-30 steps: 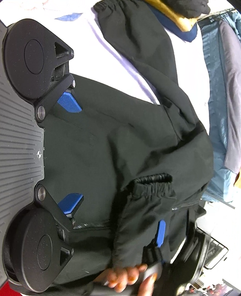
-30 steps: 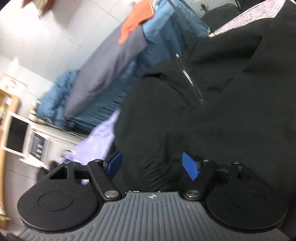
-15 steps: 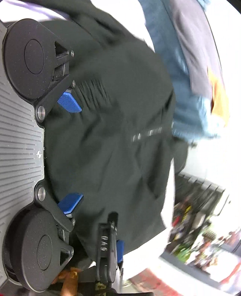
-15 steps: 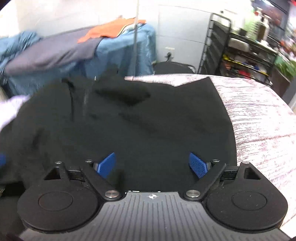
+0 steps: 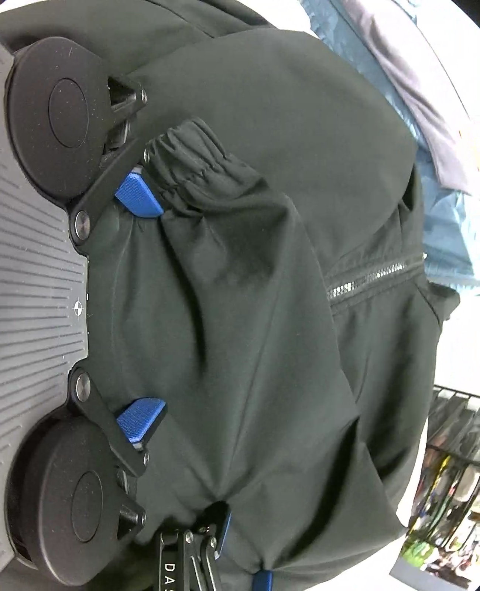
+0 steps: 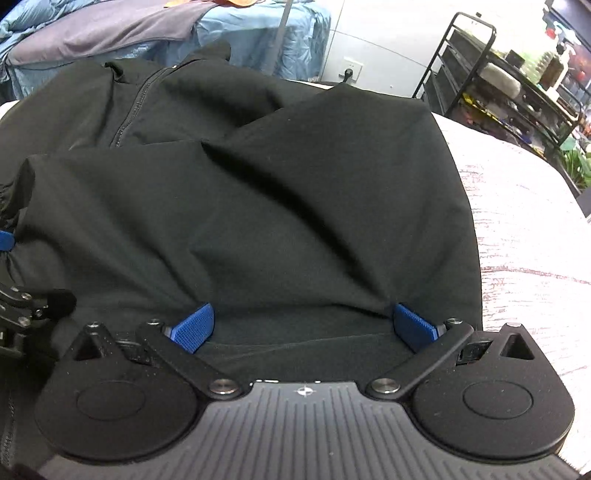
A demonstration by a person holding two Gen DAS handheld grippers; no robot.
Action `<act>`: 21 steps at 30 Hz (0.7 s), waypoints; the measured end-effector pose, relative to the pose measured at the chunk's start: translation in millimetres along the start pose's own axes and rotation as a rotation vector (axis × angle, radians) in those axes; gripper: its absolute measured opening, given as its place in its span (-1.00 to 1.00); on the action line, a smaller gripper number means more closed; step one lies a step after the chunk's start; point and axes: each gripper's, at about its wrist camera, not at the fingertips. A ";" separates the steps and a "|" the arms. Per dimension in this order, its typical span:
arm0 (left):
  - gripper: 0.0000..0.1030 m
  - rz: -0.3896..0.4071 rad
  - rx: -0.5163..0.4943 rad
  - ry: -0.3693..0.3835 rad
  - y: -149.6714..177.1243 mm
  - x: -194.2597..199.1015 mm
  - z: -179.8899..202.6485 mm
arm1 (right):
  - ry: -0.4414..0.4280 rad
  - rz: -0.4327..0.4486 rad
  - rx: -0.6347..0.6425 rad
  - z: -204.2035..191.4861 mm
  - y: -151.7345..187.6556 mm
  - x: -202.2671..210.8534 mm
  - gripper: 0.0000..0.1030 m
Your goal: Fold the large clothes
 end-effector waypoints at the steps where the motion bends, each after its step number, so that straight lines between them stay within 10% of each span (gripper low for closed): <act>1: 1.00 0.001 -0.005 -0.003 1.5 1.9 1.3 | 0.009 -0.011 -0.010 -1.7 0.4 -3.2 1.00; 5: 1.00 -0.008 -0.010 -0.002 -3.3 14.8 -8.5 | 0.081 -0.032 -0.110 -15.2 -10.2 4.1 0.99; 10: 1.00 0.114 0.038 -0.057 9.7 61.7 -27.2 | 0.005 0.143 -0.204 -33.6 9.3 60.9 0.99; 21: 1.00 0.177 0.035 -0.243 74.8 130.2 -111.0 | -0.103 0.124 -0.234 -66.0 25.0 98.5 0.99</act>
Point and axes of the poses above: each gripper's, at about its wrist camera, not at the fingertips, and x roughly against the way its jaws point, z to its right, y to its underside, and after that the axes turned 1 degree about -x, right-handed
